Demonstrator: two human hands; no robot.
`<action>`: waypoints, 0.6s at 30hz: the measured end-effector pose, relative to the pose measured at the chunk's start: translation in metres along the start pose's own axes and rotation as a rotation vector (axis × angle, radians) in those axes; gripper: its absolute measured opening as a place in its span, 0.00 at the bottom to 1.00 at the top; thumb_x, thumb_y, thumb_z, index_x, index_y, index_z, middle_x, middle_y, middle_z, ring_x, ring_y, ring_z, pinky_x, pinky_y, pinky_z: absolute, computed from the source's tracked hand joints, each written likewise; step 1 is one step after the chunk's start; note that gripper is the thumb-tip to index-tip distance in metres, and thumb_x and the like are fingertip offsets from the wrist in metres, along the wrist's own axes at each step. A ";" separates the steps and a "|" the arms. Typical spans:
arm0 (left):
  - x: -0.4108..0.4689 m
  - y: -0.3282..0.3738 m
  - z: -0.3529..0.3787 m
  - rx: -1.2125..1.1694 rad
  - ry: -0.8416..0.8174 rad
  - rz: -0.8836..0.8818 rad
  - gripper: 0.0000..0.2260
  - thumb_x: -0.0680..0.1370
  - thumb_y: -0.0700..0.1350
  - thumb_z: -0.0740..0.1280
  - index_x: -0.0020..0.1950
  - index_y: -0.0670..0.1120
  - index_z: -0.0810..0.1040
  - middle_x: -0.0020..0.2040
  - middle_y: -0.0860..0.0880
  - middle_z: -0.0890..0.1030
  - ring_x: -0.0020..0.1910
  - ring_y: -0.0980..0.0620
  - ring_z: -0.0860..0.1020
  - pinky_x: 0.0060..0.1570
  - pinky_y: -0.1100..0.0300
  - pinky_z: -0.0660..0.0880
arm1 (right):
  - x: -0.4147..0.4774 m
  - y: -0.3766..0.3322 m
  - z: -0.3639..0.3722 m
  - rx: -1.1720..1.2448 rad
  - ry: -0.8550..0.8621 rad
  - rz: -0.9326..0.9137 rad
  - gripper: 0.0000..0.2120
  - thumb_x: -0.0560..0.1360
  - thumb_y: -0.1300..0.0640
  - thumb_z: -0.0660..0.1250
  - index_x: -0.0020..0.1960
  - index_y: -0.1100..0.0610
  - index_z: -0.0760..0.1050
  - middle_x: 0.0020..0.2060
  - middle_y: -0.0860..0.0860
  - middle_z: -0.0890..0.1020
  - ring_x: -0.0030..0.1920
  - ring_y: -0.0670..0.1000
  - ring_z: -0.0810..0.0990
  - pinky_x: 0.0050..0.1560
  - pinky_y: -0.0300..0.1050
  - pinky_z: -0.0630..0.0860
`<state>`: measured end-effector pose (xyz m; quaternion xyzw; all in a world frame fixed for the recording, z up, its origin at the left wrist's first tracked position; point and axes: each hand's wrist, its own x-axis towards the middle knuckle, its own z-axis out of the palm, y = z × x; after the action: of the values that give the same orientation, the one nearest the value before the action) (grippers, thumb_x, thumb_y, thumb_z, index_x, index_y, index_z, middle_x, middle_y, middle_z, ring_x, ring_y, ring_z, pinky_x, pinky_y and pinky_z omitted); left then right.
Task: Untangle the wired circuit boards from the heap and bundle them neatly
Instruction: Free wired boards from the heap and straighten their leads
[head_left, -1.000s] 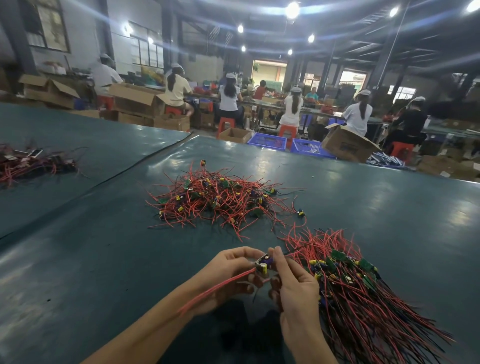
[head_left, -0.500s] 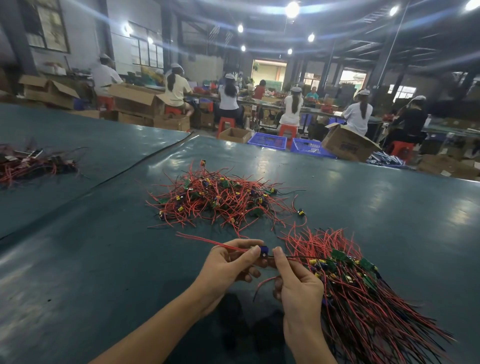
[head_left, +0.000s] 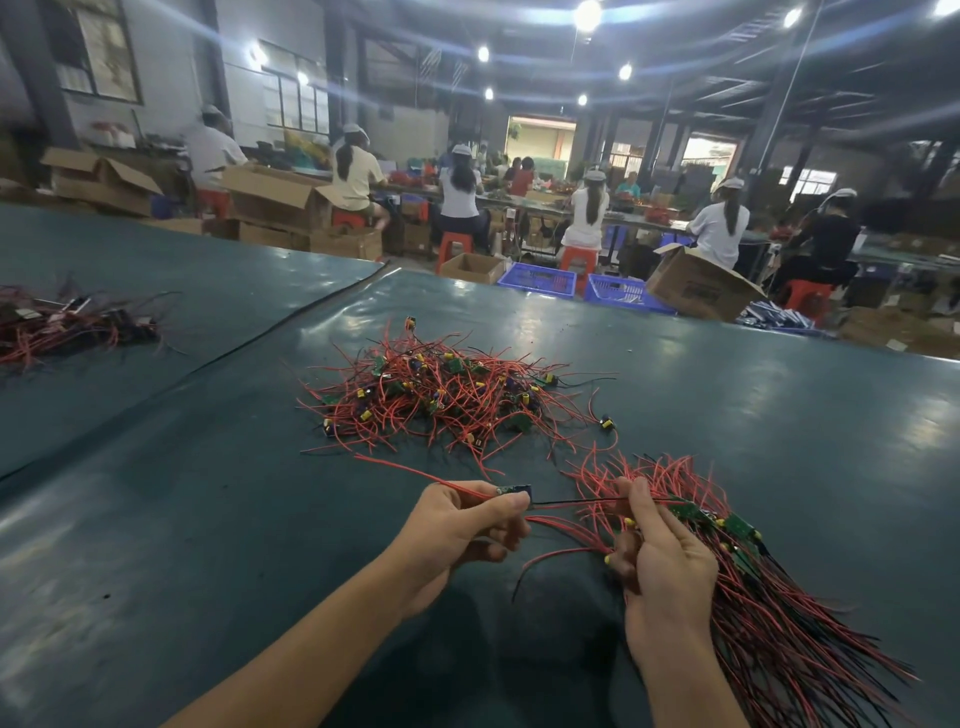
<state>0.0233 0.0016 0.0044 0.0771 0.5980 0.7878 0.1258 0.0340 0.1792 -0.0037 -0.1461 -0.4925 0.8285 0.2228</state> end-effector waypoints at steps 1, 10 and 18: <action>-0.001 0.001 0.001 0.013 -0.001 0.001 0.08 0.64 0.50 0.76 0.30 0.48 0.81 0.34 0.44 0.82 0.30 0.53 0.78 0.30 0.64 0.73 | 0.000 -0.001 0.000 0.000 -0.001 -0.015 0.07 0.75 0.58 0.70 0.40 0.57 0.84 0.28 0.46 0.80 0.20 0.42 0.65 0.18 0.33 0.61; -0.004 0.002 0.004 0.058 0.018 -0.004 0.11 0.63 0.53 0.76 0.28 0.50 0.78 0.33 0.46 0.82 0.30 0.53 0.78 0.30 0.63 0.72 | 0.002 0.003 -0.001 -0.029 0.076 -0.183 0.08 0.76 0.64 0.69 0.51 0.52 0.82 0.24 0.42 0.71 0.21 0.42 0.63 0.20 0.34 0.63; -0.002 -0.004 0.004 0.009 0.028 -0.018 0.11 0.62 0.55 0.77 0.30 0.50 0.81 0.34 0.47 0.82 0.32 0.54 0.78 0.29 0.64 0.72 | -0.013 0.007 0.010 -0.216 -0.134 0.014 0.11 0.74 0.53 0.71 0.34 0.55 0.80 0.24 0.47 0.72 0.22 0.42 0.65 0.21 0.35 0.64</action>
<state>0.0268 0.0053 0.0014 0.0612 0.6040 0.7849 0.1240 0.0393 0.1620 -0.0054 -0.1167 -0.5915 0.7802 0.1667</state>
